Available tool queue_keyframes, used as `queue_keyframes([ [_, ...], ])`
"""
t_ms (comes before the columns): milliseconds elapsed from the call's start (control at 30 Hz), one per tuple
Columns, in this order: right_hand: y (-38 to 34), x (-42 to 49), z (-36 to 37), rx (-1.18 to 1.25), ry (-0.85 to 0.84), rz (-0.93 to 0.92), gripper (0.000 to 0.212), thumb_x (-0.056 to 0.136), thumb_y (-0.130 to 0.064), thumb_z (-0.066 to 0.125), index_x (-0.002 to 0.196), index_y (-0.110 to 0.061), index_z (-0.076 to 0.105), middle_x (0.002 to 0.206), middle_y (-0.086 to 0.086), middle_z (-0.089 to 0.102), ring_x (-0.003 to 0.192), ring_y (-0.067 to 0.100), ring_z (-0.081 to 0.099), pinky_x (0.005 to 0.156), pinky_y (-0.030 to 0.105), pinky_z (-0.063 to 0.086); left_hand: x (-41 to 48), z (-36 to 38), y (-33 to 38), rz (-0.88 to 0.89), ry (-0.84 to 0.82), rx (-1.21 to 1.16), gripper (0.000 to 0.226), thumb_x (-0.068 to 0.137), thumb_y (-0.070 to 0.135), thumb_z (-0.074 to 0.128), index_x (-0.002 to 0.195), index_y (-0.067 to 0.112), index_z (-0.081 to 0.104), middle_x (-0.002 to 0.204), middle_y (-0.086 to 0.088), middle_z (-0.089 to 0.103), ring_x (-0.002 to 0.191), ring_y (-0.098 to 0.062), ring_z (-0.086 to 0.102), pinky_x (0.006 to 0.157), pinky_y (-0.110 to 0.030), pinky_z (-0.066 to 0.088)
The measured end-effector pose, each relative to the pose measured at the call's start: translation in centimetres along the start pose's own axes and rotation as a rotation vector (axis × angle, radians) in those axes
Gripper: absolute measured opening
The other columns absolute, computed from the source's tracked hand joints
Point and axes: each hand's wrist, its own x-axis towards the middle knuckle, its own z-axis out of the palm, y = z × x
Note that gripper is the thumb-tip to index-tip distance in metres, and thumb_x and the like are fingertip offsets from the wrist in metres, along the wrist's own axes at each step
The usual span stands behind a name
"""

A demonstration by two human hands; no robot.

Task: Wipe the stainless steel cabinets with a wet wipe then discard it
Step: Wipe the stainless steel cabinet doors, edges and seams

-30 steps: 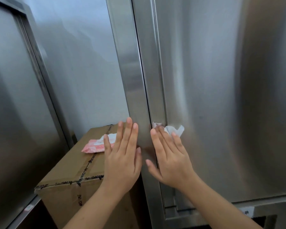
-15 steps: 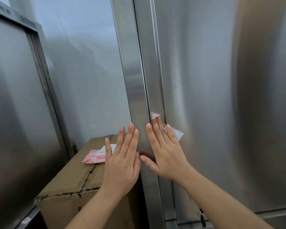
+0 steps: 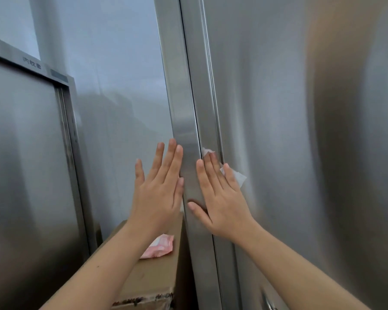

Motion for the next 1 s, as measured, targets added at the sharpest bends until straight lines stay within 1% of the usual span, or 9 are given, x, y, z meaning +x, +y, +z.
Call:
queue_keyframes([
  [133, 1.2, 5.9, -1.3, 0.006, 0.061, -0.003, 0.068, 0.091, -0.047, 0.029, 0.141, -0.003, 0.015, 0.148, 0.026, 0.022, 0.139, 0.037, 0.019, 0.114, 0.041, 0.008, 3.0, -1.2, -0.7, 0.019, 0.005, 0.027, 0.055, 0.095, 0.031, 0.018, 0.146, 0.014, 0.010, 0.154, 0.000, 0.005, 0.143, -0.022, 0.005, 0.110, -0.049, 0.003],
  [267, 2.0, 8.5, -1.8, -0.001, 0.063, -0.017, 0.067, 0.093, -0.046, 0.026, 0.143, -0.006, 0.007, 0.151, 0.023, 0.013, 0.141, 0.033, 0.010, 0.115, 0.039, 0.002, 6.4, -2.3, -1.9, 0.004, 0.006, 0.061, 0.056, 0.092, 0.039, 0.004, 0.145, 0.024, -0.009, 0.152, 0.011, -0.017, 0.141, -0.008, -0.018, 0.111, -0.041, -0.012],
  [367, 1.9, 7.6, -1.2, -0.014, 0.095, -0.018, 0.066, 0.093, -0.042, 0.029, 0.143, -0.001, 0.013, 0.150, 0.024, 0.018, 0.140, 0.035, 0.016, 0.115, 0.040, 0.007, 8.5, -3.0, -2.3, -0.004, 0.016, 0.098, 0.057, 0.090, 0.041, -0.002, 0.142, 0.026, -0.017, 0.148, 0.015, -0.026, 0.138, -0.005, -0.025, 0.110, -0.041, -0.013],
  [500, 1.9, 7.7, -1.2, -0.004, 0.110, -0.027, 0.064, 0.093, -0.040, 0.029, 0.142, 0.000, 0.016, 0.149, 0.024, 0.022, 0.138, 0.036, 0.020, 0.114, 0.038, 0.007, 9.5, -3.3, -2.6, 0.001, 0.030, 0.110, 0.055, 0.095, 0.037, 0.008, 0.142, 0.026, -0.018, 0.148, 0.015, -0.026, 0.138, -0.005, -0.024, 0.111, -0.041, -0.011],
  [567, 2.1, 9.6, -2.0, 0.005, 0.093, -0.016, 0.064, 0.093, -0.040, 0.026, 0.143, -0.002, 0.011, 0.150, 0.022, 0.019, 0.140, 0.034, 0.015, 0.115, 0.037, 0.003, 9.9, -3.5, -2.9, 0.011, 0.033, 0.106, 0.055, 0.094, 0.036, 0.009, 0.141, 0.027, -0.018, 0.147, 0.015, -0.026, 0.137, -0.004, -0.024, 0.110, -0.040, -0.012],
  [667, 2.9, 13.8, -3.2, -0.006, 0.074, -0.007, 0.063, 0.091, -0.045, 0.014, 0.140, -0.012, -0.007, 0.154, 0.016, 0.005, 0.142, 0.022, -0.003, 0.113, 0.029, -0.013, 11.4, -4.1, -3.5, 0.015, 0.046, 0.116, 0.053, 0.094, 0.038, 0.005, 0.138, 0.031, -0.023, 0.145, 0.019, -0.030, 0.135, -0.001, -0.028, 0.109, -0.037, -0.016],
  [733, 3.8, 16.7, -3.7, -0.030, 0.078, -0.010, 0.062, 0.096, -0.044, 0.017, 0.139, -0.014, -0.016, 0.155, 0.012, -0.003, 0.143, 0.018, -0.009, 0.109, 0.025, -0.019, 12.7, -4.6, -3.9, 0.019, 0.056, 0.130, 0.048, 0.097, 0.039, 0.000, 0.137, 0.031, -0.026, 0.142, 0.021, -0.033, 0.133, 0.000, -0.032, 0.109, -0.037, -0.017],
  [833, 4.7, 20.4, -4.7, -0.050, 0.072, -0.007, 0.066, 0.099, -0.037, 0.026, 0.143, -0.010, -0.015, 0.156, 0.012, -0.006, 0.143, 0.018, -0.009, 0.109, 0.026, -0.018, 14.0, -5.0, -4.2, 0.026, 0.059, 0.149, 0.051, 0.097, 0.038, 0.004, 0.134, 0.032, -0.031, 0.139, 0.021, -0.038, 0.129, 0.002, -0.037, 0.108, -0.036, -0.018],
  [1000, 4.7, 19.7, -4.6, -0.068, 0.074, -0.046, 0.064, 0.098, -0.039, 0.023, 0.142, -0.011, -0.015, 0.156, 0.013, -0.004, 0.143, 0.019, -0.009, 0.109, 0.025, -0.018, 14.1, -5.4, -4.0, 0.032, 0.057, 0.177, 0.051, 0.095, 0.039, 0.000, 0.131, 0.031, -0.035, 0.139, 0.017, -0.040, 0.126, -0.001, -0.040, 0.109, -0.037, -0.016],
])
